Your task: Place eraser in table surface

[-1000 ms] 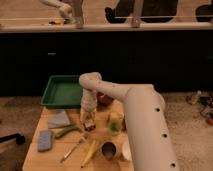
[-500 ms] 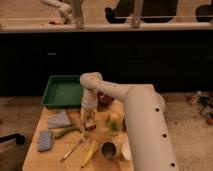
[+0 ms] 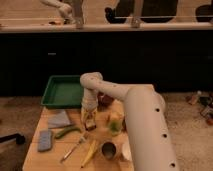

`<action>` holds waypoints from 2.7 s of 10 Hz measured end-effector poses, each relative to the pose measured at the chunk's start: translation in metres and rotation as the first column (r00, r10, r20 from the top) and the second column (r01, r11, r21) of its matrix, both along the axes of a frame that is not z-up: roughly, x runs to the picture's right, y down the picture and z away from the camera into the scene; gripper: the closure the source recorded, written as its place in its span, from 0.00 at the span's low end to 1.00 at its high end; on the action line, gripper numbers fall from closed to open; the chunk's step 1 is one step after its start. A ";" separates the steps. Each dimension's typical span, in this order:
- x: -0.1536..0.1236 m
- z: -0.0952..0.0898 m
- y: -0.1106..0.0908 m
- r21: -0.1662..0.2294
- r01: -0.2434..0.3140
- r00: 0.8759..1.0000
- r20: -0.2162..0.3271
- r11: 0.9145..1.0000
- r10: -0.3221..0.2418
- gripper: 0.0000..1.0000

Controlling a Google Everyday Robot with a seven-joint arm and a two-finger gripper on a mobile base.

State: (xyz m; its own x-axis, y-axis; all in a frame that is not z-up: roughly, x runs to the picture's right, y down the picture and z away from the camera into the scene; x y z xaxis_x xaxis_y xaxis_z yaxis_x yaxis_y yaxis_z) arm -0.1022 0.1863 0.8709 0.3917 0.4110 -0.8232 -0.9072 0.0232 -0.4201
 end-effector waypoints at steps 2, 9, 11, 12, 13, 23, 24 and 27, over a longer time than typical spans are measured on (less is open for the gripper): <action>0.000 0.000 0.001 -0.002 0.000 1.000 0.000 1.000 0.000 0.57; 0.000 0.000 0.001 -0.002 0.000 1.000 0.000 1.000 0.000 0.43; 0.000 0.000 0.001 -0.002 0.000 1.000 0.000 1.000 0.000 0.25; 0.000 0.000 0.001 -0.002 0.000 1.000 0.000 1.000 0.000 0.21; 0.000 0.000 0.001 -0.002 0.000 1.000 0.000 1.000 0.000 0.20; 0.000 -0.019 -0.003 0.042 0.015 1.000 0.019 0.999 -0.016 0.20; 0.000 -0.029 -0.007 0.055 0.020 0.999 0.027 0.998 -0.022 0.20; 0.002 -0.049 -0.013 0.102 0.026 0.998 0.052 0.994 -0.031 0.20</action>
State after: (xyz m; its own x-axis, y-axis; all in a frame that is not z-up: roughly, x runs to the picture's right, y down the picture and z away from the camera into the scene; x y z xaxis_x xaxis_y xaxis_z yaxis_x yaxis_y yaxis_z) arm -0.1005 0.1730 0.8221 0.4467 0.4792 -0.7555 -0.8819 0.0935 -0.4621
